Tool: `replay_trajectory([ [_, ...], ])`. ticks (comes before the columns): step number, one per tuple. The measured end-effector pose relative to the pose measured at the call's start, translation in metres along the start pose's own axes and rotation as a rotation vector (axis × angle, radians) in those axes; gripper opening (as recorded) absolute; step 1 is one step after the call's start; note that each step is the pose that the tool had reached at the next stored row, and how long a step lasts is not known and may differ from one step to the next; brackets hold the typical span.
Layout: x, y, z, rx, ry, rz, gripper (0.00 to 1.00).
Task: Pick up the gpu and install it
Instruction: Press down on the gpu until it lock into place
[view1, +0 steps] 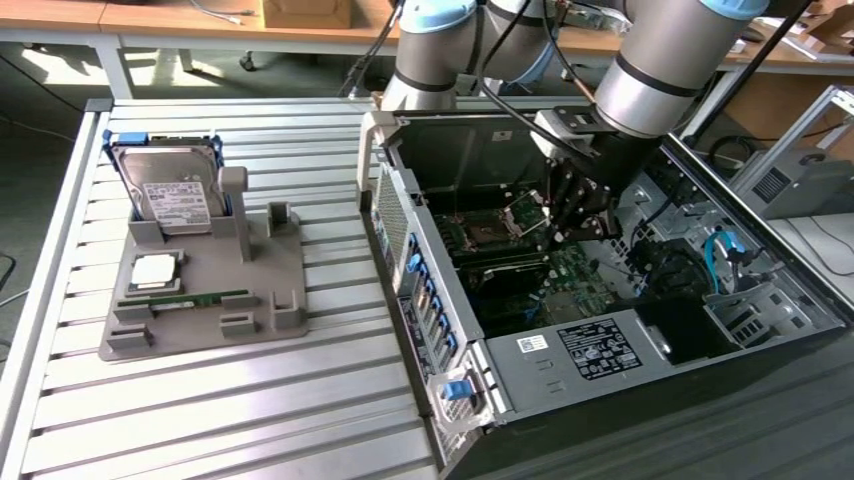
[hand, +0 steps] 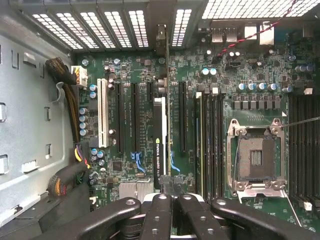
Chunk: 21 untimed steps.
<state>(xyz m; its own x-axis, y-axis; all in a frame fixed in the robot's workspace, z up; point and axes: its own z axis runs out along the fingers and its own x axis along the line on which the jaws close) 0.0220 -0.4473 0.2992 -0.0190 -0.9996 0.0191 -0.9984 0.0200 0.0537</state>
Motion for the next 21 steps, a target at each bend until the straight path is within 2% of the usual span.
replay_trajectory([
  [3,0.000,0.0016,0.0004,0.0000,-0.0001,0.000,0.11],
  [5,0.000,0.0178,0.0036,0.0012,-0.0002,0.000,0.11],
  [11,0.001,0.0454,0.0109,0.0016,-0.0001,0.000,0.11],
  [13,0.001,0.0557,0.0164,0.0016,0.0001,0.000,0.11],
  [18,0.001,0.0724,0.0239,0.0016,-0.0001,0.000,0.11],
  [21,0.001,0.0769,0.0259,0.0016,0.0001,0.000,0.11],
])
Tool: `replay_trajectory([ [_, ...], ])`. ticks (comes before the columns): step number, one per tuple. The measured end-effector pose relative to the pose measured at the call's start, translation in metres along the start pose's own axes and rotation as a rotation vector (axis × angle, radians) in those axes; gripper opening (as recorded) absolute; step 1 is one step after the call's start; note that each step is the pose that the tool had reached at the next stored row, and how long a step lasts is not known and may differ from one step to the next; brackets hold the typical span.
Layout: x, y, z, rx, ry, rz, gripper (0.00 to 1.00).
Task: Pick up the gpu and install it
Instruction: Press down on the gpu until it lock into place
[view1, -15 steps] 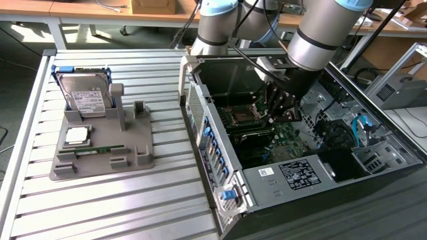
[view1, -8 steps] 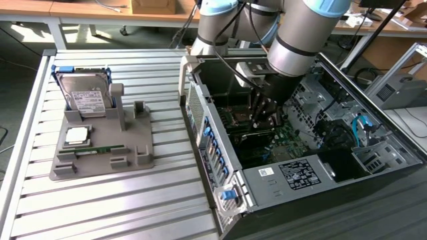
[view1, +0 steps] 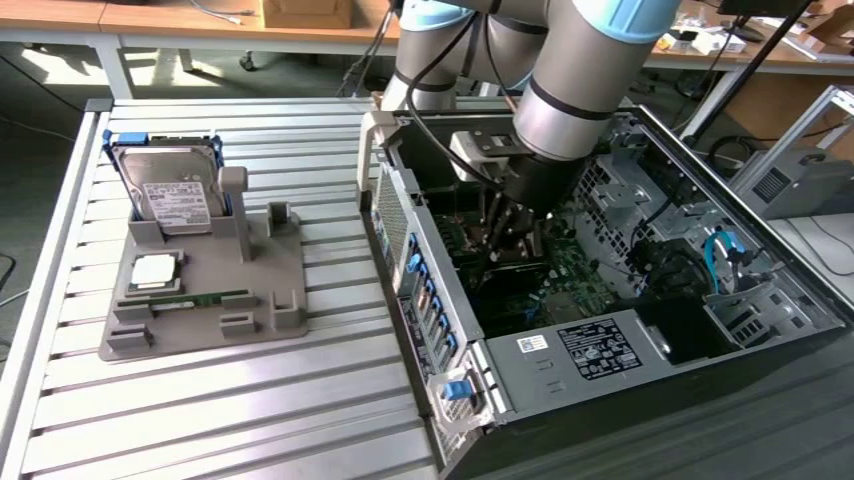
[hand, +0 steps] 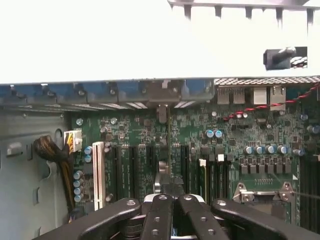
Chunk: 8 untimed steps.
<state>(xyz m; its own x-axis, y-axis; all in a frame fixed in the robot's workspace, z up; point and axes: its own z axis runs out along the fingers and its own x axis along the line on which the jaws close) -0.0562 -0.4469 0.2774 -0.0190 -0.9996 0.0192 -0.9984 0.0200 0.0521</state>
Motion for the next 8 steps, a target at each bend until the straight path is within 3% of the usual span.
replay_trajectory([
  [8,0.0008,0.0007,0.0020,0.0001,-0.0001,0.000,0.11],
])
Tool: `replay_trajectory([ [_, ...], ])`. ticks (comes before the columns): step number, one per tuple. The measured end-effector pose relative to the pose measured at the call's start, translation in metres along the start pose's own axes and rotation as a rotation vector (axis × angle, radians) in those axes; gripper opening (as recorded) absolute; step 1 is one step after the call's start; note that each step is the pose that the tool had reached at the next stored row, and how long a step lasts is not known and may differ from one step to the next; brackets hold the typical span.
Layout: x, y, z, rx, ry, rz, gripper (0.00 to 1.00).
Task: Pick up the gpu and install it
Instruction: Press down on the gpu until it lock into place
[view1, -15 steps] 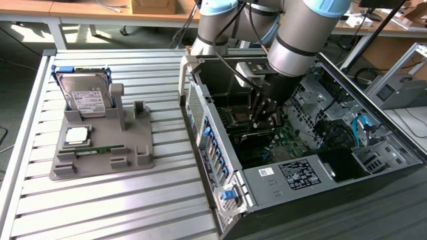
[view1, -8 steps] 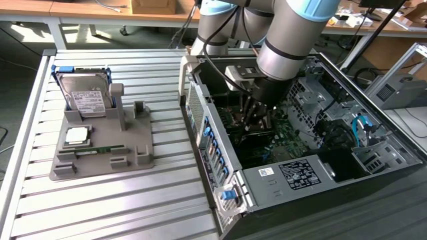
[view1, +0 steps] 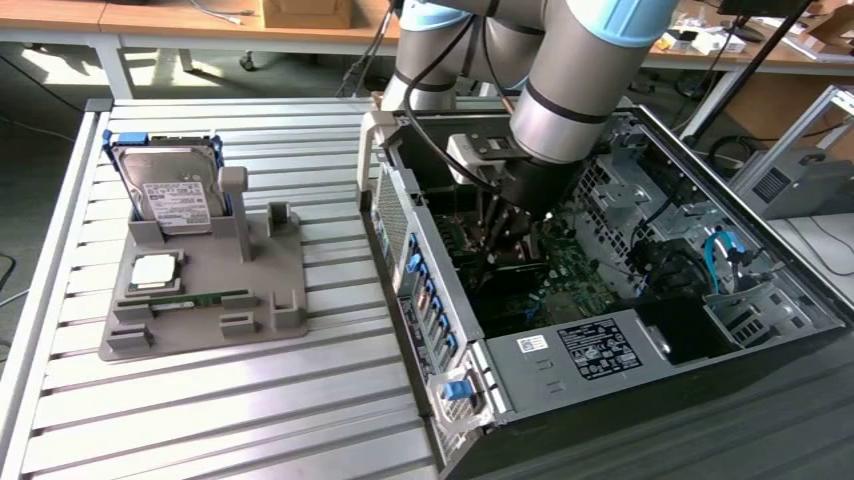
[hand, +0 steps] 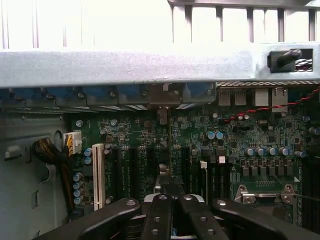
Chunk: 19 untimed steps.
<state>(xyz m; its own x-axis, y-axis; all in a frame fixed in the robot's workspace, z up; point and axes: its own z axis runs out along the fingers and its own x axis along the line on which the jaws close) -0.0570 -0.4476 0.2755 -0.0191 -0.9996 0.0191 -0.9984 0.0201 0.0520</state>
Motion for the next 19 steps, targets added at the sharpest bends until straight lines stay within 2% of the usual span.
replay_trajectory([
  [19,0.0074,-0.0003,0.0022,-0.0001,0.0000,0.000,0.11],
])
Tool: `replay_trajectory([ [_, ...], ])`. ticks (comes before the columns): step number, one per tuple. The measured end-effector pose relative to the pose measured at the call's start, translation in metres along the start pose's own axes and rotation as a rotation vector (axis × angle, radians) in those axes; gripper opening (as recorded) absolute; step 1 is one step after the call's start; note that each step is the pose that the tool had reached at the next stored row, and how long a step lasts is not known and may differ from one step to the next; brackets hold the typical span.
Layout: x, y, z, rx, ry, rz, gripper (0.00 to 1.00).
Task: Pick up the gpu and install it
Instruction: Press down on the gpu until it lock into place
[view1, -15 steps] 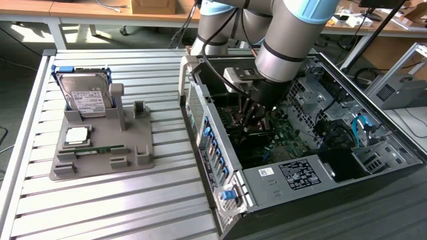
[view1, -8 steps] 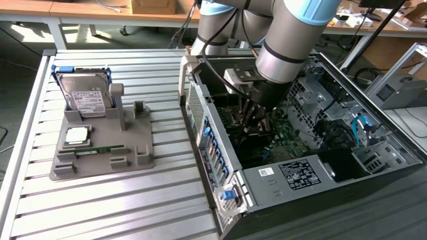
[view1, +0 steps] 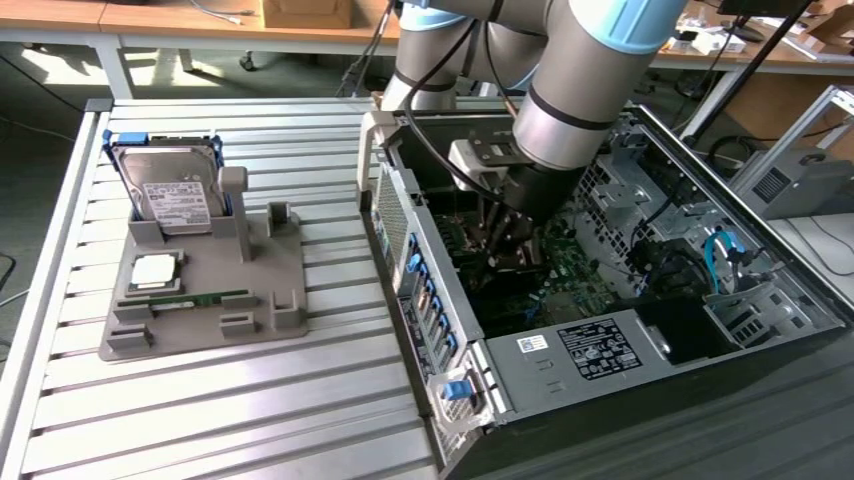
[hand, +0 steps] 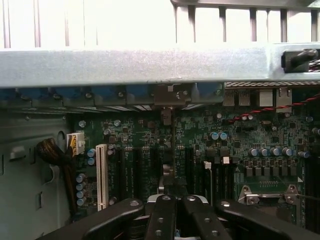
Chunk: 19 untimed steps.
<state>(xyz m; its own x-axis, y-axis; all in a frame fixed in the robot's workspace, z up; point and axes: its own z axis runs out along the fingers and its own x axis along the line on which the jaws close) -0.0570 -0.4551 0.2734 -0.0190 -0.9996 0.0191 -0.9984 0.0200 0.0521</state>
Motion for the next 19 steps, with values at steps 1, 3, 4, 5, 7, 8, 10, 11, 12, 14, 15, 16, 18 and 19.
replay_trajectory([
  [1,0.0003,0.0000,0.0001,0.0000,0.0000,0.000,0.11],
  [3,0.0006,0.0000,0.0004,-0.0001,0.0002,0.000,0.11],
  [4,0.0007,0.0000,0.0006,-0.0001,0.0002,0.000,0.11],
  [5,0.0007,0.0000,0.0006,0.0000,0.0002,0.000,0.11],
  [7,0.0006,0.0000,0.0007,-0.0001,0.0002,0.000,0.11],
  [8,0.0006,0.0000,0.0007,0.0000,0.0001,-0.001,0.11],
  [10,0.0006,-0.0001,0.0007,0.0002,0.0002,-0.002,0.11],
  [11,0.0006,-0.0001,0.0007,0.0008,0.0002,-0.003,0.11],
  [12,0.0006,-0.0001,0.0007,0.0011,0.0001,-0.003,0.11],
  [14,0.0006,0.0000,0.0007,0.0013,0.0000,-0.003,0.11],
  [15,0.0005,0.0000,0.0007,0.0013,-0.0002,-0.003,0.11],
  [16,0.0005,0.0000,0.0007,0.0013,-0.0006,-0.003,0.11],
  [18,0.0004,-0.0001,0.0007,0.0013,-0.0012,-0.003,0.11],
  [19,0.0002,-0.0001,0.0006,0.0012,-0.0011,-0.003,0.11],
])
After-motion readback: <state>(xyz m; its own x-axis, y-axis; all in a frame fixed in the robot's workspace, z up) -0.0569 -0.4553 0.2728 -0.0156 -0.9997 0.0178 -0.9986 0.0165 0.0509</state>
